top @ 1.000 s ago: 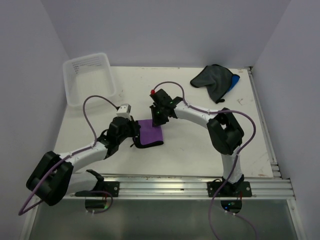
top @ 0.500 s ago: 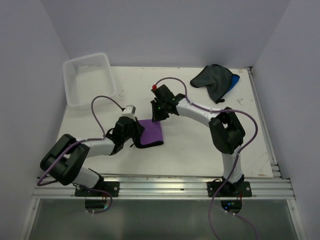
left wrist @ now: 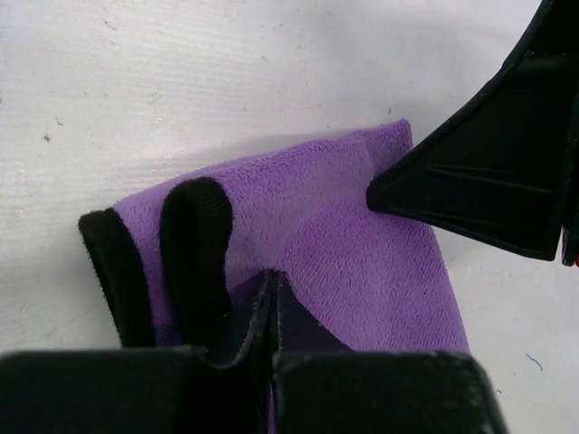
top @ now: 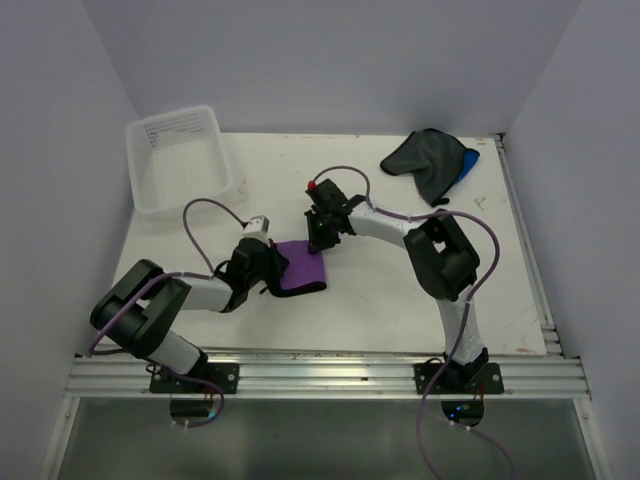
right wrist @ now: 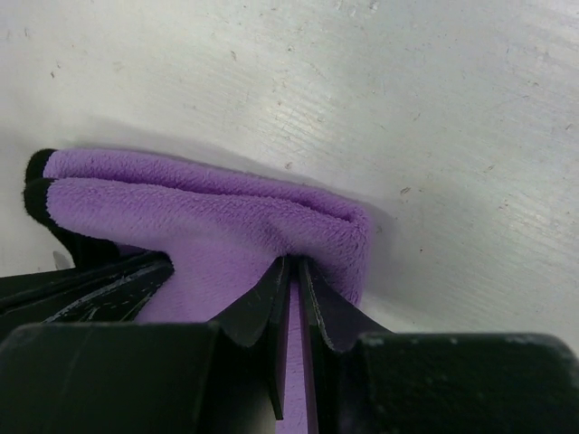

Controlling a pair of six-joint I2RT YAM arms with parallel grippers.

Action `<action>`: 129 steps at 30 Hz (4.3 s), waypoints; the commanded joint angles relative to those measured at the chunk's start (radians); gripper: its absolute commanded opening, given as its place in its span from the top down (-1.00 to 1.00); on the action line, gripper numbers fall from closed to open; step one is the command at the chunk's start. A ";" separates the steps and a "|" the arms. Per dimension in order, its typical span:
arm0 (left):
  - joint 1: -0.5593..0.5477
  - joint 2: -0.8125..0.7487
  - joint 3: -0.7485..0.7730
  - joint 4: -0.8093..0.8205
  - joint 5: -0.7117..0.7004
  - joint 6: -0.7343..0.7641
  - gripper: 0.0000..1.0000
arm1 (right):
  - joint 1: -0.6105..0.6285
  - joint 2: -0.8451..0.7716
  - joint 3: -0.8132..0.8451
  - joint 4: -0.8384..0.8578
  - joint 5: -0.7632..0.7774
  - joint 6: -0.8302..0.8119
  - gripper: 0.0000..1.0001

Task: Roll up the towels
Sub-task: Fold the towel

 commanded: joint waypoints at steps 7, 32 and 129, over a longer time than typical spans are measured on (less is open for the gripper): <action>0.012 0.059 0.007 0.032 -0.023 0.038 1.00 | -0.003 -0.048 -0.101 0.052 0.027 -0.005 0.39; 0.012 0.254 0.288 0.018 0.196 0.214 1.00 | 0.058 -0.412 -0.543 0.193 0.125 0.067 0.04; -0.224 -0.151 0.000 -0.085 0.225 0.173 0.82 | 0.164 -0.825 -0.746 0.234 0.295 -0.149 0.67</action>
